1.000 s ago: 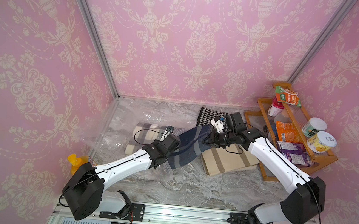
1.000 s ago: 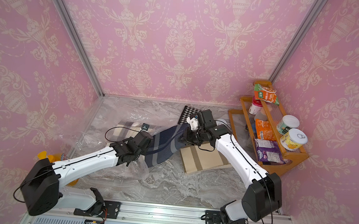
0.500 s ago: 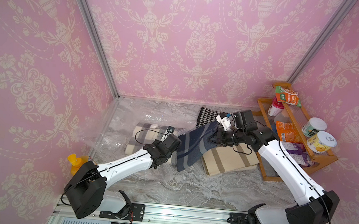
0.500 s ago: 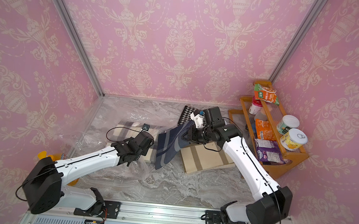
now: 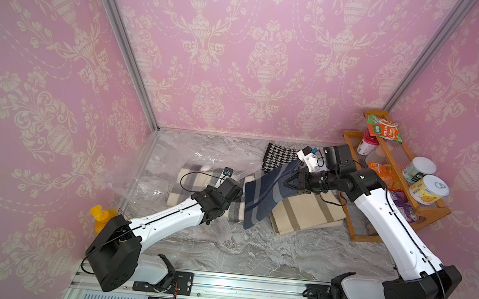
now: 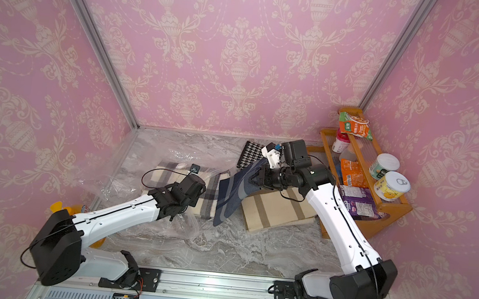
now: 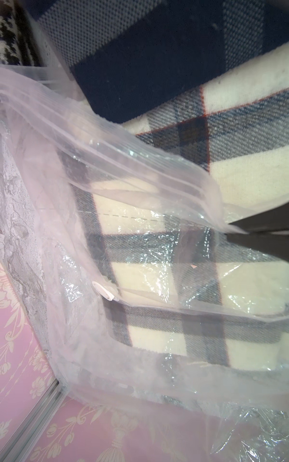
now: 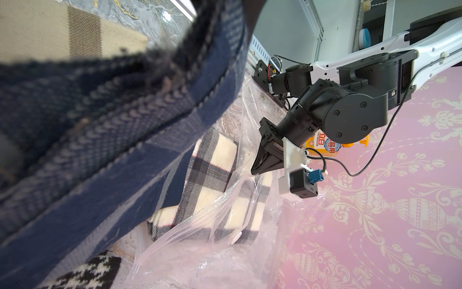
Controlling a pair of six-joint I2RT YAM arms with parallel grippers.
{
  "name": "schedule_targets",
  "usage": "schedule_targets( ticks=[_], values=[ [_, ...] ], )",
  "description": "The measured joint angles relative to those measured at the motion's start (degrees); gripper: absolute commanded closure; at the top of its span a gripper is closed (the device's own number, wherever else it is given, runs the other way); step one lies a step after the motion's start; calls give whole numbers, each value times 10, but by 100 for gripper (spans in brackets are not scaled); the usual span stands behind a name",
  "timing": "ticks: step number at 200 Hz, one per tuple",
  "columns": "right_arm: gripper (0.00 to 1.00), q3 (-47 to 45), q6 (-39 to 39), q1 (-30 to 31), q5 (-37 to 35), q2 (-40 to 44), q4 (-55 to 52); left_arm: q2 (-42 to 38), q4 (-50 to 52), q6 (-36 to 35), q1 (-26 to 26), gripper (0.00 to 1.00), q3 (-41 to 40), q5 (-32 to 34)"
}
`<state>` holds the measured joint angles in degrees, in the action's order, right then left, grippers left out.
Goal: Take the scarf out of the vacuum bag
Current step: Take out the scarf from the vacuum bag, then place the scarf at the center of the board.
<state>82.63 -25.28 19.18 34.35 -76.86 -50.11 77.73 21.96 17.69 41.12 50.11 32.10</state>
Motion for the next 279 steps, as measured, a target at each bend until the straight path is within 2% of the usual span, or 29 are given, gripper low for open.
schedule_targets(
  ticks=[98,158,279],
  values=[
    [100,25,68,-81,43,0,-67,0,0,0,0,100,0,0],
    [100,41,127,-132,39,0,-126,0,2,0,0,100,8,0],
    [100,37,150,-147,-117,-29,-148,0,4,0,0,100,8,0]
  ],
)
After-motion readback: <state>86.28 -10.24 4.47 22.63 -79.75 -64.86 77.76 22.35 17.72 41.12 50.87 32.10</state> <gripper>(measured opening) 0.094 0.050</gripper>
